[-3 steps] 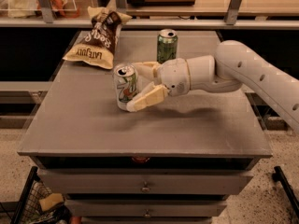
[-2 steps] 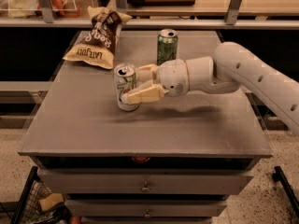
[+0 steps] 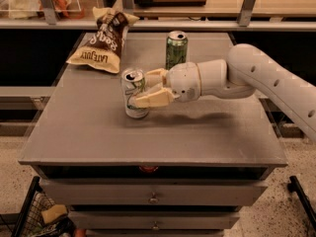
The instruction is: Knock 7up can over
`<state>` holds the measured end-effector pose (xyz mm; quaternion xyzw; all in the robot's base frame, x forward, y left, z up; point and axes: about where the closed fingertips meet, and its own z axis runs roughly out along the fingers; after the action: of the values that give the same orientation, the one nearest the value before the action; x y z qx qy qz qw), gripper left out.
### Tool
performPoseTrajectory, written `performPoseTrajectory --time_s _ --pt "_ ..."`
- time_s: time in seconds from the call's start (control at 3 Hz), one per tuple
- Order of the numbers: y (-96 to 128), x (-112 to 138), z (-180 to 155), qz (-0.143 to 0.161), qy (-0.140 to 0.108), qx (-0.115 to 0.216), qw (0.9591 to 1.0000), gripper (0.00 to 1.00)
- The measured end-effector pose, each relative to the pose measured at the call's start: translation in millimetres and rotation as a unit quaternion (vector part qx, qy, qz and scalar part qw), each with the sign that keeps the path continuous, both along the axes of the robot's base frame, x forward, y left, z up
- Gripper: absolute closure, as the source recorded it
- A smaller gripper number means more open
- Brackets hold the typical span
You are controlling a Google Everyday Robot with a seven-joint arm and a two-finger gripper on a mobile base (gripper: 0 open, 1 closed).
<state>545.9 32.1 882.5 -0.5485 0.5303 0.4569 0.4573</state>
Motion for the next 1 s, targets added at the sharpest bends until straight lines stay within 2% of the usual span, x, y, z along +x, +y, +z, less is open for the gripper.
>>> performPoseTrajectory --time_s 0.33,0.67,1.0 --pt "-14 12 9 -0.012 -0.038 -0.034 0.9986 1.00" --pt "-29 25 31 -0.004 -0.113 -0.090 0.9895 1.00" --pt "-32 29 49 0.041 -0.200 -0.153 0.9668 1.00"
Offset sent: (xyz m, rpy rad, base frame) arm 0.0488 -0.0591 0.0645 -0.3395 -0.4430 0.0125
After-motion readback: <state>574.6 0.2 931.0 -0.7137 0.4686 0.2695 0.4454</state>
